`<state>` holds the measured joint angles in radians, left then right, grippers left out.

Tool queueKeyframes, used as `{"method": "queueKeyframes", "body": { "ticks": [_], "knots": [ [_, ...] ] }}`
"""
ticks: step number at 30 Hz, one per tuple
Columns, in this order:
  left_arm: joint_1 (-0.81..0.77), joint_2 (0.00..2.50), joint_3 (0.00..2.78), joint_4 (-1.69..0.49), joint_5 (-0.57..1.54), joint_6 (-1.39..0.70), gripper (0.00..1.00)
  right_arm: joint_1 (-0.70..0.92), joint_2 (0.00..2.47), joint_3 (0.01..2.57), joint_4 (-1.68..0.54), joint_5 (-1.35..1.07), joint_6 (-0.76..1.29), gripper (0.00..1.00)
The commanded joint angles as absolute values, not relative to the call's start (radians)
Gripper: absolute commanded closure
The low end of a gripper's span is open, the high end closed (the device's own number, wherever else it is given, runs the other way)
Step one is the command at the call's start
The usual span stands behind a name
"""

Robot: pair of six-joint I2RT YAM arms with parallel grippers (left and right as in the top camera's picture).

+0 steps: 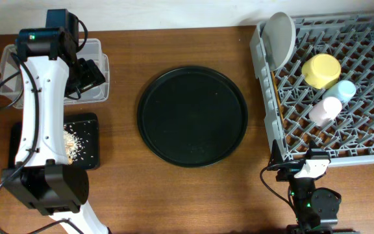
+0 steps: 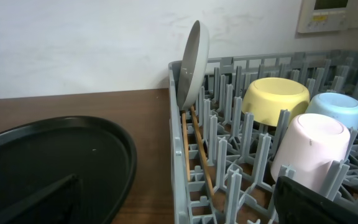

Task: Sort waste into correct bins and load items into the dishwasher rack
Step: 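Release the plate and withdraw the right gripper to the rack's front edge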

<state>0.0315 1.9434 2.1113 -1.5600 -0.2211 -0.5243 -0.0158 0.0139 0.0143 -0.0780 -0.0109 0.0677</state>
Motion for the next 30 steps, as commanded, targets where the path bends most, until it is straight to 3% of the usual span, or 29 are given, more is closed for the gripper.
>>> {"method": "queueKeyframes", "body": {
  "ticks": [1, 30],
  "knots": [
    [0.034, 1.946, 2.114, -1.561, -0.225, -0.530, 0.01, -0.006, 0.003, 0.006, -0.080, 0.002, 0.060, 0.02],
    [0.033, 1.935, 2.114, -1.561, -0.225, -0.530, 0.01, -0.006, 0.003, 0.006, -0.080, 0.002, 0.060, 0.02]
  ]
}}
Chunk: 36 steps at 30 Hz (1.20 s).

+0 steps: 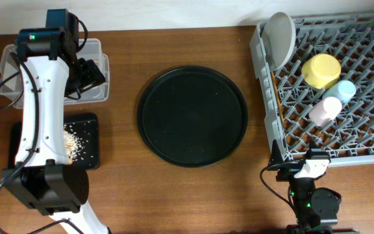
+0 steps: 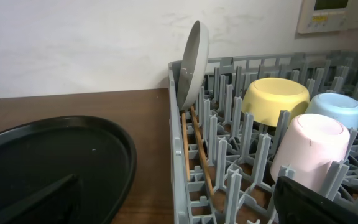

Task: Sort waste into correct bins and load items into the dishwasher rack

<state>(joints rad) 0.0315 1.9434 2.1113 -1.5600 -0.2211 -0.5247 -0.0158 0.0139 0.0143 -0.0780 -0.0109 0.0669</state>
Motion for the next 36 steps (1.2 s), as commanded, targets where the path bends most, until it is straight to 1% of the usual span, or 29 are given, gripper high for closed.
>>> {"method": "queueKeyframes", "body": {
  "ticks": [1, 7, 9, 10, 11, 14, 19, 22, 28, 31, 33, 36],
  "knots": [
    [0.033, 1.931, 2.114, -1.561, -0.225, -0.530, 0.01, -0.006, 0.003, 0.006, -0.080, 0.002, 0.060, 0.02],
    [0.033, 1.855, 2.114, -1.567, -0.232, -0.530, 0.01, -0.006, 0.003, 0.006, -0.080, 0.002, 0.060, 0.02],
    [0.033, 1.819, 2.114, -1.622, -0.223, -0.530, 0.01, -0.006, 0.003, 0.006, -0.080, 0.002, 0.060, 0.02],
    [0.028, 1.800, 2.114, -1.685, -0.226, -0.530, 0.01, -0.006, 0.003, 0.006, -0.080, 0.002, 0.060, 0.02],
    [0.023, 1.789, 2.108, -1.688, -0.223, -0.510, 0.01, -0.006, 0.003, 0.006, -0.080, 0.002, 0.060, 0.02],
    [-0.009, 1.743, 2.067, -1.679, -0.253, -0.500, 0.01, -0.006, 0.003, 0.006, -0.080, 0.002, 0.060, 0.02],
    [-0.089, 1.637, 1.929, -1.586, -0.289, -0.484, 0.01, -0.006, 0.003, 0.006, -0.080, 0.002, 0.060, 0.02],
    [-0.115, 1.528, 1.758, -1.470, -0.289, -0.454, 0.01, -0.006, 0.003, 0.006, -0.080, 0.002, 0.060, 0.02],
    [-0.118, 1.206, 1.226, -1.134, -0.265, -0.454, 0.01, -0.006, 0.003, 0.006, -0.080, 0.002, 0.060, 0.02],
    [-0.118, 1.078, 1.031, -0.987, -0.205, -0.446, 0.01, -0.006, 0.003, 0.006, -0.080, 0.002, 0.060, 0.02],
    [-0.118, 0.973, 0.881, -0.834, -0.131, -0.402, 0.01, -0.006, 0.003, 0.006, -0.080, 0.002, 0.060, 0.02],
    [-0.118, 0.834, 0.701, -0.639, -0.075, -0.330, 0.01, -0.006, 0.003, 0.006, -0.080, 0.002, 0.060, 0.02]
  ]
}}
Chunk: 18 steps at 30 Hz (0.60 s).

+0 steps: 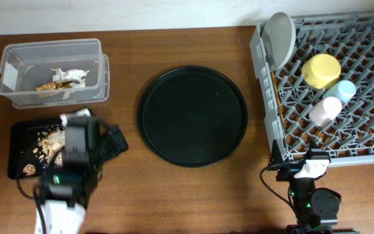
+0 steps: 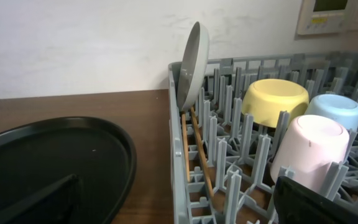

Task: Sort waste into correct bins and load items into the dishwasher rack

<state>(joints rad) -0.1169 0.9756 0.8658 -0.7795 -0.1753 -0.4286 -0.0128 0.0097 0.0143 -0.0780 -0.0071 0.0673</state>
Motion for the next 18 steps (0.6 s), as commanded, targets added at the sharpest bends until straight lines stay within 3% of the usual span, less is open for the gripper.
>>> {"method": "queueKeyframes", "body": {
  "ticks": [1, 5, 14, 18],
  "knots": [
    [-0.118, 0.783, 0.642, -0.584, -0.071, -0.305, 0.01, -0.006, 0.003, 0.006, -0.080, 0.002, 0.060, 0.02],
    [-0.118, 0.574, 0.400, -0.394, -0.071, -0.266, 0.01, -0.006, 0.003, 0.006, -0.080, 0.002, 0.060, 0.02],
    [-0.118, 0.348, 0.055, 0.022, -0.071, -0.229, 0.01, -0.006, 0.003, 0.006, -0.080, 0.002, 0.060, 0.02],
    [-0.114, 0.250, 0.009, 0.052, -0.081, -0.222, 0.01, -0.006, 0.003, 0.006, -0.080, 0.002, 0.060, 0.02]
  ]
}}
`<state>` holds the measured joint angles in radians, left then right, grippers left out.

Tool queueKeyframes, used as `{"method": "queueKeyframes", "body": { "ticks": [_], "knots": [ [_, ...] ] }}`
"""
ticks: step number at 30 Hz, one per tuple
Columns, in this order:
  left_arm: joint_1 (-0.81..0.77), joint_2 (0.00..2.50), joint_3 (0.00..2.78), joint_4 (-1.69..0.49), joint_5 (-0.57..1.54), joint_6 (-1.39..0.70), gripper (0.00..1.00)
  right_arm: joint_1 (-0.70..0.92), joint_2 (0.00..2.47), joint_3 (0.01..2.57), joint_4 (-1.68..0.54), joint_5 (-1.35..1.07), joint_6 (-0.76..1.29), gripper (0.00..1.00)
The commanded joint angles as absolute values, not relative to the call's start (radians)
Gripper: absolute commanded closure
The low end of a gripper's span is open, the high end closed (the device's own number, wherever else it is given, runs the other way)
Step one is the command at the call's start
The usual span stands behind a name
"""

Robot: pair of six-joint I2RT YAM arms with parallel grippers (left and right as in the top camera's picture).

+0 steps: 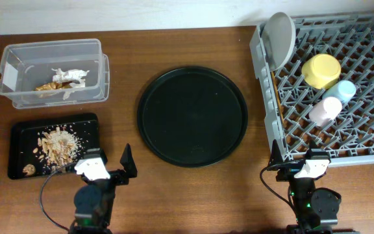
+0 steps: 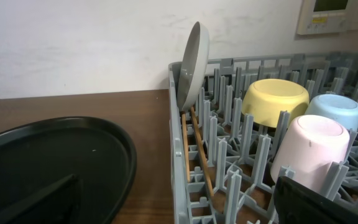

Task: Sort waste into correct bins and load items into the dishwasher rack

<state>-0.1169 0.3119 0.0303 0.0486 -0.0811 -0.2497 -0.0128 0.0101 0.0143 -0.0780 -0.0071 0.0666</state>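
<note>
The clear waste bin (image 1: 18, 71) at the back left holds crumpled white paper and brown scraps. In front of it a black rectangular tray (image 1: 21, 146) carries food crumbs. On the right, the grey dishwasher rack (image 1: 369, 45) holds an upright grey plate (image 2: 193, 65), a yellow bowl (image 2: 275, 99), a blue cup (image 2: 334, 107) and a pink cup (image 2: 309, 149). My left gripper (image 1: 112, 168) rests folded at the front edge, open and holding nothing. At the rack's front left corner, my right gripper (image 2: 179, 208) is open too, its fingers wide apart.
A round black tray (image 1: 192, 117) lies in the middle of the brown table (image 1: 122, 45). Thin wooden sticks (image 2: 197, 155) lie along the rack's left channel. A white wall stands behind the table.
My left arm was beside the crumb tray's right end and now sits folded lower, at the table's front edge. The crumb tray shows whole. My right arm has not moved.
At the two oldest moments my left arm reached across the crumb tray, its gripper over the clear bin's right end. Then it was back beside the crumb tray, leaving the bin's paper and scraps in view. Now it is folded at the front edge. The right arm stayed still.
</note>
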Motion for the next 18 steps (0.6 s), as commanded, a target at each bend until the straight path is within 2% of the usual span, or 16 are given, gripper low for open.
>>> {"method": "queueKeyframes", "body": {
  "ticks": [1, 7, 13, 18],
  "knots": [
    [-0.114, 0.237, 0.009, 0.051, -0.083, -0.202, 0.01, -0.006, 0.003, 0.006, -0.080, 0.002, 0.060, 0.02],
    [-0.114, 0.162, 0.009, -0.077, -0.083, -0.090, 0.01, -0.006, 0.003, 0.006, -0.080, 0.002, 0.060, 0.02],
    [-0.114, 0.095, 0.009, -0.084, -0.046, 0.017, 0.01, -0.006, 0.003, 0.006, -0.080, 0.002, 0.060, 0.02],
    [-0.114, 0.031, 0.009, -0.084, -0.047, 0.024, 0.01, -0.006, 0.003, 0.006, -0.080, 0.002, 0.060, 0.02]
  ]
}}
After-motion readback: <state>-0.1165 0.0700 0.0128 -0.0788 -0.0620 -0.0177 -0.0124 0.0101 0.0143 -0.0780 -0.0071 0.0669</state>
